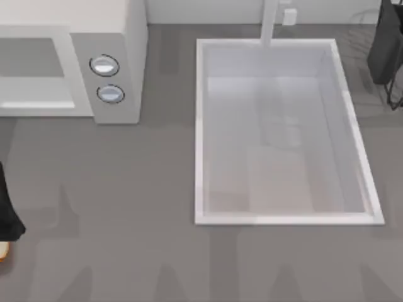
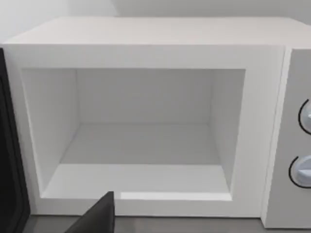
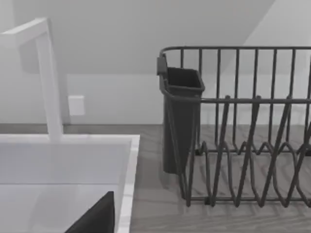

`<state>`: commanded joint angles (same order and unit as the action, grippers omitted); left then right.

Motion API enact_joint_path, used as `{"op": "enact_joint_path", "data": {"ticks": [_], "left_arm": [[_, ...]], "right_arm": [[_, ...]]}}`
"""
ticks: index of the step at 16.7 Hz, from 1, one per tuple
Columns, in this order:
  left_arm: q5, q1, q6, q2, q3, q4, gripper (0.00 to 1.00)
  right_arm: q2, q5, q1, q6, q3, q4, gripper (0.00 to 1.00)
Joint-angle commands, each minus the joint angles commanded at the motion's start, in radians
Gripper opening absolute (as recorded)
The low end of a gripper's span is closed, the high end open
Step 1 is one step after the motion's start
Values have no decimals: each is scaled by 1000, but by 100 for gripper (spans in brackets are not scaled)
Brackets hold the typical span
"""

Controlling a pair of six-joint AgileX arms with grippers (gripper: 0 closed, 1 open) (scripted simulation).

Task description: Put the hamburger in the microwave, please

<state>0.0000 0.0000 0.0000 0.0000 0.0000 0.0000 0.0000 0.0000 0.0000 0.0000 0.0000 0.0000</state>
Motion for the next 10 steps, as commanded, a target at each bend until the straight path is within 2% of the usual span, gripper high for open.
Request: {"op": "enact_joint_path", "data": {"ticks": [5,10], "left_arm": [[1,13,4,66,59,-59,100],[2,50,16,378,282,-292,100]], "right_arm": [[0,0,0,0,0,0,100],[0,0,0,0,0,0,100]]}}
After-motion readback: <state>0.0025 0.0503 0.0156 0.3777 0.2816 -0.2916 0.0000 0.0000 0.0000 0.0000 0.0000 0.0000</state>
